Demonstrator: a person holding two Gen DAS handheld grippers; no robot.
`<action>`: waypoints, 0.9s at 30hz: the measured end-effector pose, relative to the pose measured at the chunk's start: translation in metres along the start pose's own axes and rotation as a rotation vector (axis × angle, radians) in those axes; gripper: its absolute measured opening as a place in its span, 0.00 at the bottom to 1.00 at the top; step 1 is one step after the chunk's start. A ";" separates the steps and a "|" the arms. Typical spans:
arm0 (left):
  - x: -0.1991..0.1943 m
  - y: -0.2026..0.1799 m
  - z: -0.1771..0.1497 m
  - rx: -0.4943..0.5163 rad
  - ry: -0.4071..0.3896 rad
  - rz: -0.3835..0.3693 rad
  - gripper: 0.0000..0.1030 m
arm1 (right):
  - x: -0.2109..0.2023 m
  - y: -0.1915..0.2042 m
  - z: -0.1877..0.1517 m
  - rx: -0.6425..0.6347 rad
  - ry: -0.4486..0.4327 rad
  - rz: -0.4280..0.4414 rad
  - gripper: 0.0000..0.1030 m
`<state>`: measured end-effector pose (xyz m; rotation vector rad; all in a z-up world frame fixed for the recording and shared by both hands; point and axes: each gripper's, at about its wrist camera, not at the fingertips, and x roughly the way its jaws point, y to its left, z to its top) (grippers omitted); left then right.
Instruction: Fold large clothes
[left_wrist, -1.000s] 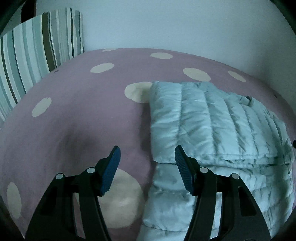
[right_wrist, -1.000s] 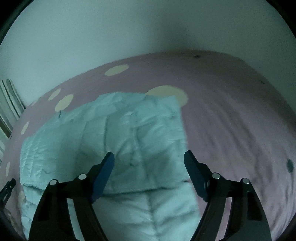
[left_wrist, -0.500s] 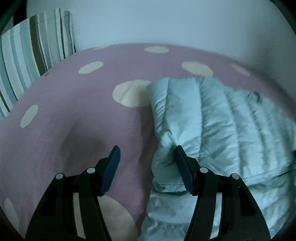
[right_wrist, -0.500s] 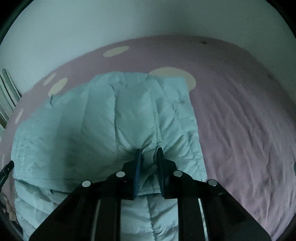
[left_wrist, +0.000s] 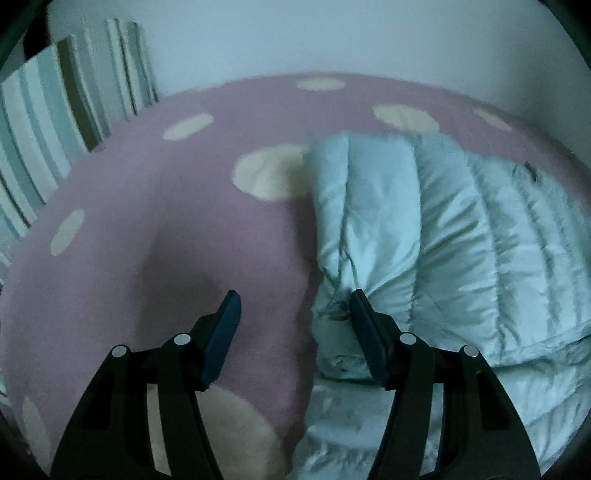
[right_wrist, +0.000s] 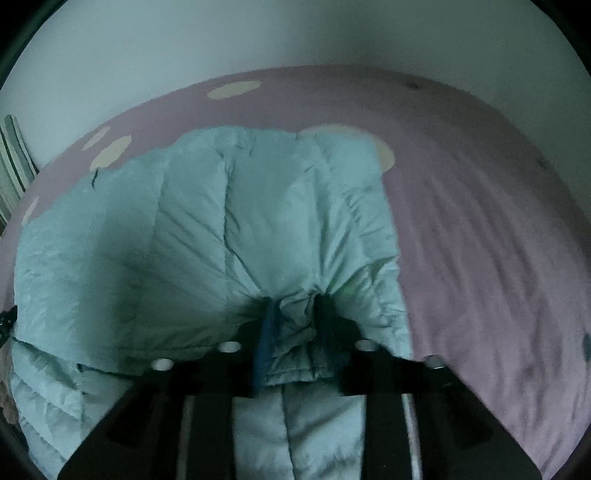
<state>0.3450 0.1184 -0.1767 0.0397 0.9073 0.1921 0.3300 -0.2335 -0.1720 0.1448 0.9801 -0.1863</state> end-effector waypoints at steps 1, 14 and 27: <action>-0.008 0.002 0.003 -0.019 -0.020 -0.014 0.60 | -0.009 0.000 0.000 0.007 -0.028 -0.004 0.52; 0.012 -0.059 0.036 -0.008 -0.022 -0.099 0.60 | 0.025 0.055 0.042 -0.097 -0.089 0.070 0.52; 0.030 -0.068 0.034 0.031 0.050 -0.036 0.58 | 0.032 0.050 0.029 -0.097 -0.031 0.044 0.52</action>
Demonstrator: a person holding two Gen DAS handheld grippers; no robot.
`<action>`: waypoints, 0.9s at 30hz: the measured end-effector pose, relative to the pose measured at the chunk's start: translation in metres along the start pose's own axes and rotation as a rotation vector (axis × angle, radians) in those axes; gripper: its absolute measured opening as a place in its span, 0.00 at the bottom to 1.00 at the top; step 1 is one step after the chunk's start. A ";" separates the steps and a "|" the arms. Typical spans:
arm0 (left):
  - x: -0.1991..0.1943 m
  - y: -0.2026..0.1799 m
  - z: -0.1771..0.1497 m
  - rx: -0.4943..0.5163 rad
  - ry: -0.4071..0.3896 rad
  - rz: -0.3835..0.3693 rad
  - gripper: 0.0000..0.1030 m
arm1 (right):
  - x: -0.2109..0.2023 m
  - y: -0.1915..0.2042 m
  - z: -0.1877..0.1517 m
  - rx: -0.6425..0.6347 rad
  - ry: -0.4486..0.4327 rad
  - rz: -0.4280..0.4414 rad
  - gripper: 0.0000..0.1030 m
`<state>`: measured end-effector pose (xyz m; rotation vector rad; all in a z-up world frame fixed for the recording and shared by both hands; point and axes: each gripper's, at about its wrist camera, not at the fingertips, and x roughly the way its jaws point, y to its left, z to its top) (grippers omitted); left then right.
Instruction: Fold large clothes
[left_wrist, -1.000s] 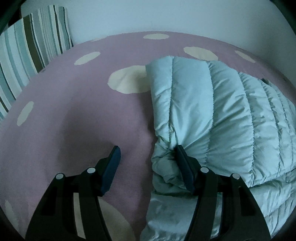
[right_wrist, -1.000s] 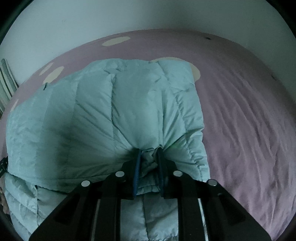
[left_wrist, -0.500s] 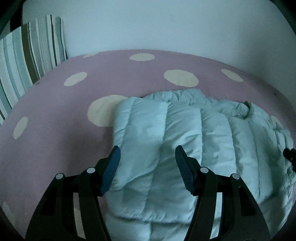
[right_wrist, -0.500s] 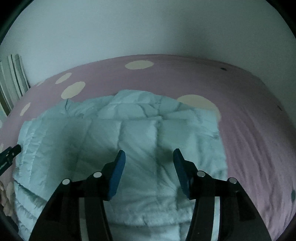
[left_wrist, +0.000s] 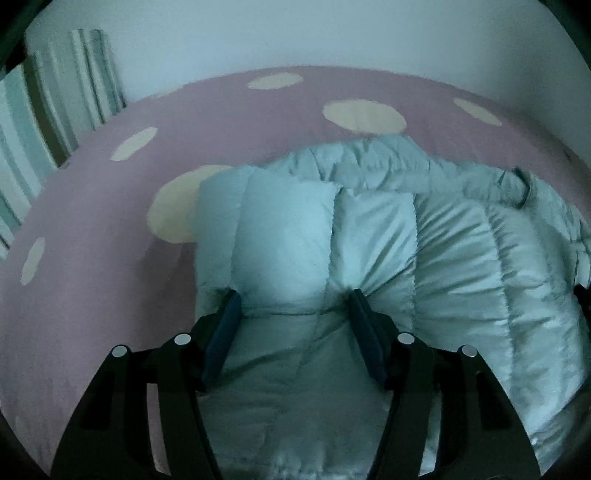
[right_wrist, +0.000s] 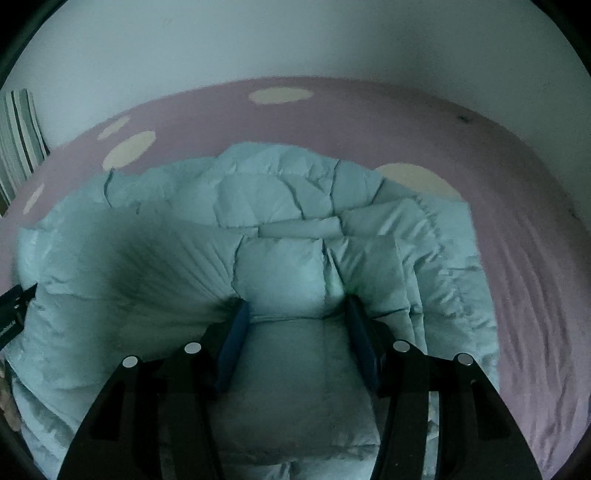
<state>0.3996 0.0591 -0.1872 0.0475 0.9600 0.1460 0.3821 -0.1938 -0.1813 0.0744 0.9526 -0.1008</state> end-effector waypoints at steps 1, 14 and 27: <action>-0.009 0.001 -0.001 -0.014 -0.021 -0.012 0.58 | -0.008 0.000 -0.001 0.006 -0.015 0.012 0.52; -0.003 -0.055 -0.027 0.097 0.015 -0.094 0.59 | 0.007 0.049 -0.038 -0.101 0.027 0.044 0.54; -0.057 -0.012 -0.043 0.027 -0.025 -0.162 0.70 | -0.059 0.017 -0.051 -0.035 -0.076 0.088 0.70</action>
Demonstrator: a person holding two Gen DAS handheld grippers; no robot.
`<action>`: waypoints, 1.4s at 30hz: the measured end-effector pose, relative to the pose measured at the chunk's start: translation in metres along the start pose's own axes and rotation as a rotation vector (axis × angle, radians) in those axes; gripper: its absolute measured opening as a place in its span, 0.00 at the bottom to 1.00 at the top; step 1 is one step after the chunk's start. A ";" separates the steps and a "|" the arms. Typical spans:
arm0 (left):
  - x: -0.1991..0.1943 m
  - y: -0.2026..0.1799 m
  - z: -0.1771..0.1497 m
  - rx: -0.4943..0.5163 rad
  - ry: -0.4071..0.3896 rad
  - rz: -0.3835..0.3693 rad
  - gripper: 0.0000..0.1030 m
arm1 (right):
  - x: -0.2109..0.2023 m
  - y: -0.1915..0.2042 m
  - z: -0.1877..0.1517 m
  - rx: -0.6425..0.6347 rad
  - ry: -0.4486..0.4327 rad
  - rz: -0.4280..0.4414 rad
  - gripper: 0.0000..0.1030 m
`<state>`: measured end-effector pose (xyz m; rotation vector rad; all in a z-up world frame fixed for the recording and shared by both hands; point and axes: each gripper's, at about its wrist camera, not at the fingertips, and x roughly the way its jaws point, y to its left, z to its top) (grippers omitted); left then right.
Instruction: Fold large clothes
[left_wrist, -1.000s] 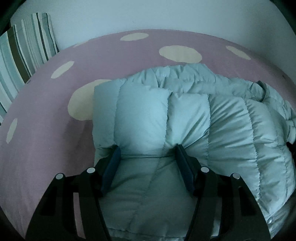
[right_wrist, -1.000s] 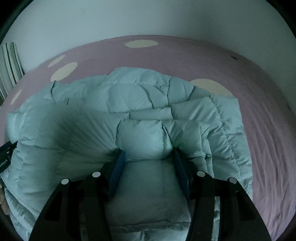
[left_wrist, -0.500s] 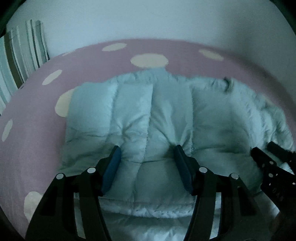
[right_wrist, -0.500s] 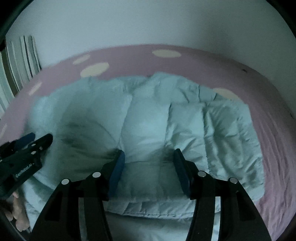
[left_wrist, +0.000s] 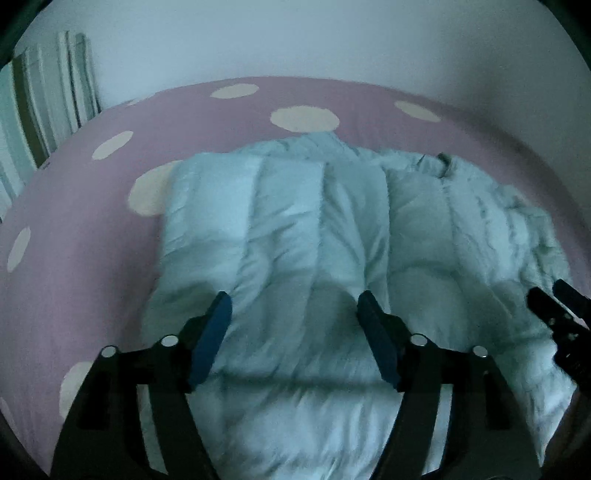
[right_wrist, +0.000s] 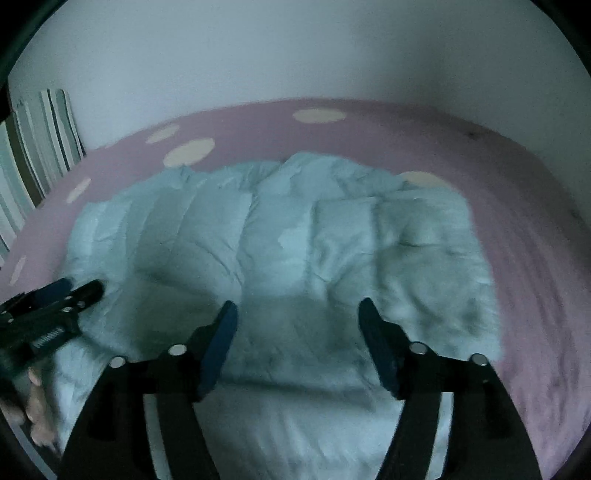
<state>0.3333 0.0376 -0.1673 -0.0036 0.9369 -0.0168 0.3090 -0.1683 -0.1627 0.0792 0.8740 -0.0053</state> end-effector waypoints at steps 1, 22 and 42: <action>-0.012 0.008 -0.007 -0.013 -0.011 0.000 0.72 | -0.016 -0.008 -0.007 0.006 -0.014 -0.003 0.70; -0.155 0.099 -0.196 -0.054 0.053 -0.008 0.80 | -0.141 -0.108 -0.200 0.171 0.107 -0.060 0.70; -0.157 0.108 -0.237 -0.159 0.119 -0.193 0.16 | -0.173 -0.090 -0.241 0.185 0.098 0.054 0.23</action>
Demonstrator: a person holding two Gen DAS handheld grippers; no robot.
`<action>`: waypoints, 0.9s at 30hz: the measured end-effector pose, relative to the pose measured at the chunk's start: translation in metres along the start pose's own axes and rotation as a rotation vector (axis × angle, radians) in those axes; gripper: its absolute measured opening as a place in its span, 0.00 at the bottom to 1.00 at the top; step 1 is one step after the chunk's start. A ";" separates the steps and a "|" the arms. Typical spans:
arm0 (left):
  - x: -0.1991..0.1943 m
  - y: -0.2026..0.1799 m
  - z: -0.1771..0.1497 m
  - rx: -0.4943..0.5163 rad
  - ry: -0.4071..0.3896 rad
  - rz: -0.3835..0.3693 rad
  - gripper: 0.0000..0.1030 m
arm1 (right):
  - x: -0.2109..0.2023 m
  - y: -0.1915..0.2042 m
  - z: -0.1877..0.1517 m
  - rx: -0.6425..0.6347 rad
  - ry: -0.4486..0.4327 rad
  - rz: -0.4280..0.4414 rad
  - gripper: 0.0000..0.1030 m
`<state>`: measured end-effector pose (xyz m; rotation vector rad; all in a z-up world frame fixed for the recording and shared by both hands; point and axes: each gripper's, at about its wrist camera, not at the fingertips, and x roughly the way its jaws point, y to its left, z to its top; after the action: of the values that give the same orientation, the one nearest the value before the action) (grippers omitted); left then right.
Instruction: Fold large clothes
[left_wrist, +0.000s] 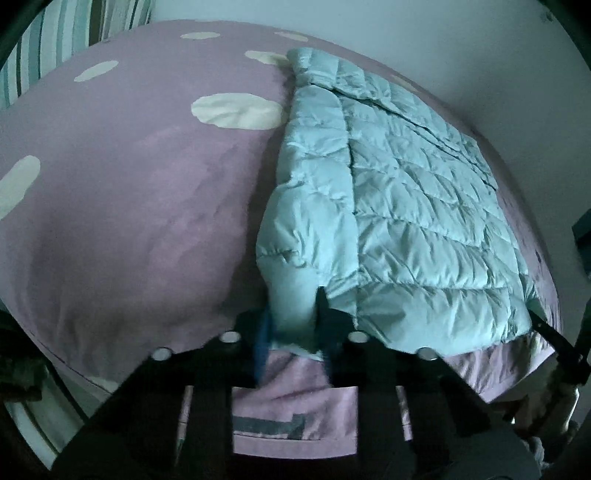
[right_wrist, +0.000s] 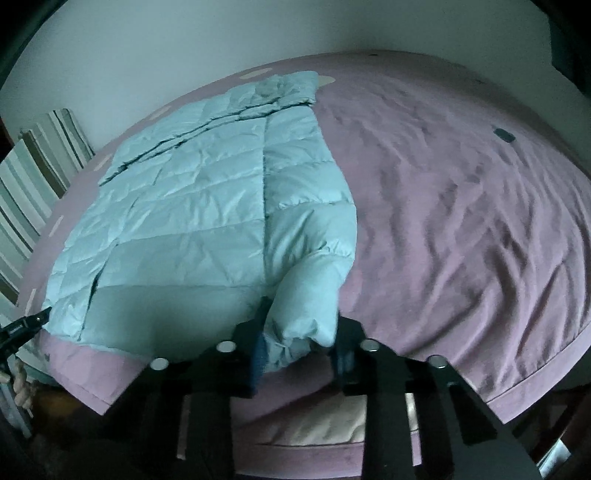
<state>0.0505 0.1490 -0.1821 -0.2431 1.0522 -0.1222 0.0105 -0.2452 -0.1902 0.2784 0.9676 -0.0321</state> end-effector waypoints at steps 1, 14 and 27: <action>-0.001 -0.002 -0.001 0.007 -0.008 -0.002 0.11 | 0.000 0.001 -0.001 0.000 -0.002 0.006 0.19; -0.058 -0.021 0.030 0.009 -0.232 -0.018 0.03 | -0.029 0.006 0.017 0.002 -0.128 0.082 0.09; -0.013 -0.053 0.187 0.040 -0.323 0.008 0.03 | 0.001 0.025 0.173 0.024 -0.230 0.173 0.09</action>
<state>0.2072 0.1264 -0.0689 -0.2139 0.7289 -0.0932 0.1544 -0.2640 -0.0927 0.3717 0.7129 0.0813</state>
